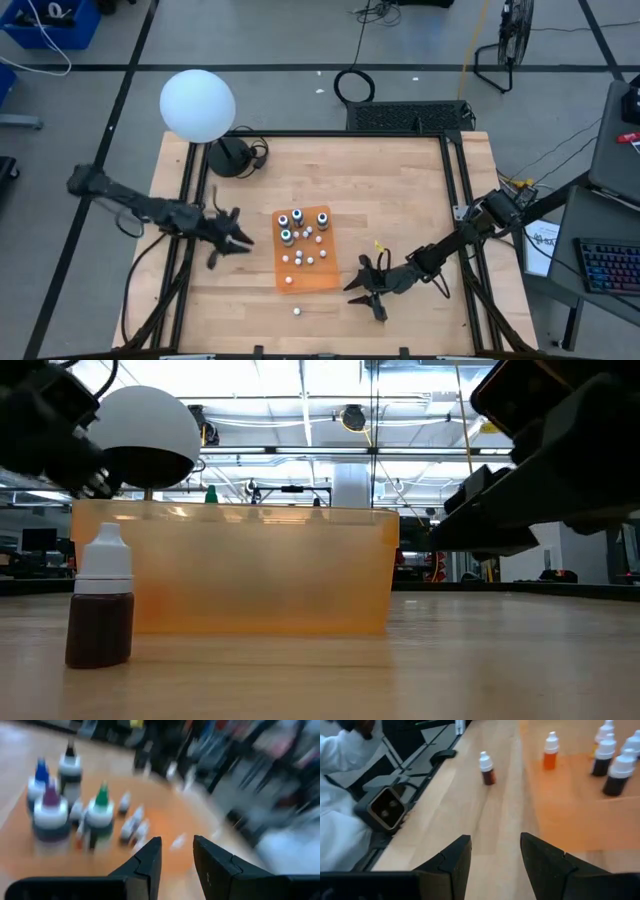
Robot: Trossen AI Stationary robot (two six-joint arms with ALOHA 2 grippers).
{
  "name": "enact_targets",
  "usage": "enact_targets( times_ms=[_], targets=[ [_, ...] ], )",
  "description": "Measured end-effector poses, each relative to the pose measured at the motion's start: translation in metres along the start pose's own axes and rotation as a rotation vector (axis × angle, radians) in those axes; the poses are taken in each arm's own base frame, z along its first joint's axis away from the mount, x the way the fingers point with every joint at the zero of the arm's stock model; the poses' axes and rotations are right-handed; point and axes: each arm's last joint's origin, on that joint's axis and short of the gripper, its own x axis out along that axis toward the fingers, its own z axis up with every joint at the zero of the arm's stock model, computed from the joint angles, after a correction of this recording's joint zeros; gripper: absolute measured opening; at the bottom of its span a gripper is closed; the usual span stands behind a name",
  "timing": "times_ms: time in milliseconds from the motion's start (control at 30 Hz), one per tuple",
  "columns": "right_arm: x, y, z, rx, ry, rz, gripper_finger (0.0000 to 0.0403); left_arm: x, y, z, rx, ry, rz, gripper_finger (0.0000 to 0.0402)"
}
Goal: Pick & Place food coloring
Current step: Put the small orange food coloring bottle into the orange bin
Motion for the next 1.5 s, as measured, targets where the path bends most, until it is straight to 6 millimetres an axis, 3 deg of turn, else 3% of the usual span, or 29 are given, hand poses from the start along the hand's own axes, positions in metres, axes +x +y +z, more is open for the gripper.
enact_targets(
  times_ms=[100,200,300,433,533,700,967,1200,1500],
  targets=[
    [0.001,-0.004,0.002,0.009,-0.005,-0.014,0.0160,0.019,-0.011,-0.010,0.097,0.114,0.039,0.0115],
    [0.001,-0.006,0.003,0.014,-0.008,-0.021,0.0160,0.045,-0.036,-0.009,0.221,0.169,-0.064,0.0115],
    [0.002,-0.007,0.003,0.015,-0.010,-0.021,0.0160,0.080,-0.069,-0.001,0.319,0.244,-0.159,0.0116],
    [0.002,-0.007,0.003,0.016,-0.013,-0.020,0.0160,0.130,-0.103,0.006,0.387,0.489,-0.107,0.0126],
    [0.002,-0.006,0.004,0.017,-0.017,-0.019,0.0160,0.162,-0.119,0.010,0.440,0.654,-0.047,0.0146],
    [0.002,-0.006,0.004,0.018,-0.021,-0.017,0.0160,0.203,-0.131,0.012,0.565,0.737,-0.005,0.0184],
    [0.002,-0.006,0.004,0.008,-0.019,-0.014,0.0160,0.222,-0.110,0.007,0.489,0.763,-0.129,0.0208],
    [0.001,-0.006,0.004,-0.008,-0.019,-0.013,0.0160,0.234,-0.100,0.002,0.480,0.741,-0.241,0.0189],
    [0.001,-0.006,0.004,-0.008,-0.018,-0.013,0.0160,0.234,-0.096,0.003,0.487,0.746,-0.249,0.0164]
  ],
)
